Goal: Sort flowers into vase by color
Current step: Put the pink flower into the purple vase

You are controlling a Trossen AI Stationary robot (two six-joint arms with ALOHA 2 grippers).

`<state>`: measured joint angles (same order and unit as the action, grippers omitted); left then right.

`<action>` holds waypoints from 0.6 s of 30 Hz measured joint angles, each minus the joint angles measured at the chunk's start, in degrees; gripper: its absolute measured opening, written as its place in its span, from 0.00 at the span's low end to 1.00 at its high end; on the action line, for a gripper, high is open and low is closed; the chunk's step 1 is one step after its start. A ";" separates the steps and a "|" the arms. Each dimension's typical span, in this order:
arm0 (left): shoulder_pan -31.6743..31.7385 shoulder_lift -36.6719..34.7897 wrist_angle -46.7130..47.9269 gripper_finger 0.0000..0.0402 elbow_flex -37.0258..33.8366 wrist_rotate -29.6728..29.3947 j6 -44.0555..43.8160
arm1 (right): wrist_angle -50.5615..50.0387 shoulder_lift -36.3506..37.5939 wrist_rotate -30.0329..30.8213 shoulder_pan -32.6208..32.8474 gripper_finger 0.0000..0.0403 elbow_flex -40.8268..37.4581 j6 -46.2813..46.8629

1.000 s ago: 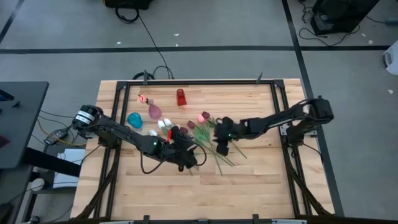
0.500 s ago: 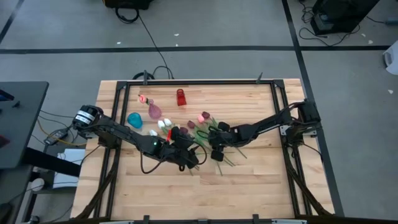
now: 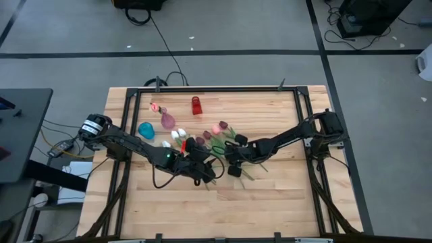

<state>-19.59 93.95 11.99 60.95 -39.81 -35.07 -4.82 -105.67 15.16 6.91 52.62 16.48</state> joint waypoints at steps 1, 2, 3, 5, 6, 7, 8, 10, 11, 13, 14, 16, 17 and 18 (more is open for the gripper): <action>0.00 0.00 0.01 0.50 0.00 0.43 0.01 | -0.04 0.00 0.17 -0.01 0.25 0.00 -0.06; 0.00 0.00 0.03 0.50 0.00 0.85 0.02 | -0.15 0.04 0.49 0.01 0.23 0.00 -0.28; 0.00 0.00 -0.03 0.50 0.00 1.31 0.00 | -0.42 0.26 0.70 0.01 0.20 -0.02 -0.56; 0.00 0.00 -0.02 0.50 0.00 1.86 -0.05 | -0.64 0.37 1.09 -0.05 0.13 -0.04 -1.08; 0.00 0.00 -0.04 0.50 0.00 2.10 -0.07 | -0.76 0.63 1.45 -0.10 0.09 -0.04 -1.18; 0.00 0.00 -0.04 0.50 0.00 2.24 -0.07 | -0.99 0.80 1.50 -0.21 0.06 -0.08 -1.46; 0.00 0.00 -0.04 0.50 0.00 2.27 -0.07 | -1.08 0.93 1.49 -0.34 0.03 -0.10 -1.63; 0.00 0.00 -0.03 0.50 0.00 2.38 -0.09 | -1.93 1.62 1.42 -0.63 0.02 -0.12 -1.86; 0.00 0.00 -0.03 0.50 0.00 2.55 -0.11 | -2.28 2.01 1.42 -0.74 0.03 -0.15 -2.01; 0.00 0.00 0.05 0.50 0.00 2.64 -0.11 | -3.45 3.03 1.54 -1.01 0.04 -0.15 -2.18; -0.01 0.00 0.04 0.50 0.00 2.64 -0.11 | -4.07 3.61 1.59 -1.10 0.04 -0.15 -2.49; 0.00 0.00 0.07 0.50 0.00 2.64 -0.13 | -5.84 4.60 1.72 -1.32 0.03 -0.15 -3.08; 0.00 0.00 0.07 0.50 0.00 2.65 -0.13 | -6.74 5.04 1.90 -1.38 0.02 -0.15 -3.18; 0.00 0.00 0.13 0.50 0.00 3.00 -0.15 | -7.64 5.35 2.24 -1.42 0.02 -0.16 -3.37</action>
<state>-19.59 93.95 12.12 60.95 -36.81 -35.22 -12.47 -100.32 17.41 5.49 52.46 13.11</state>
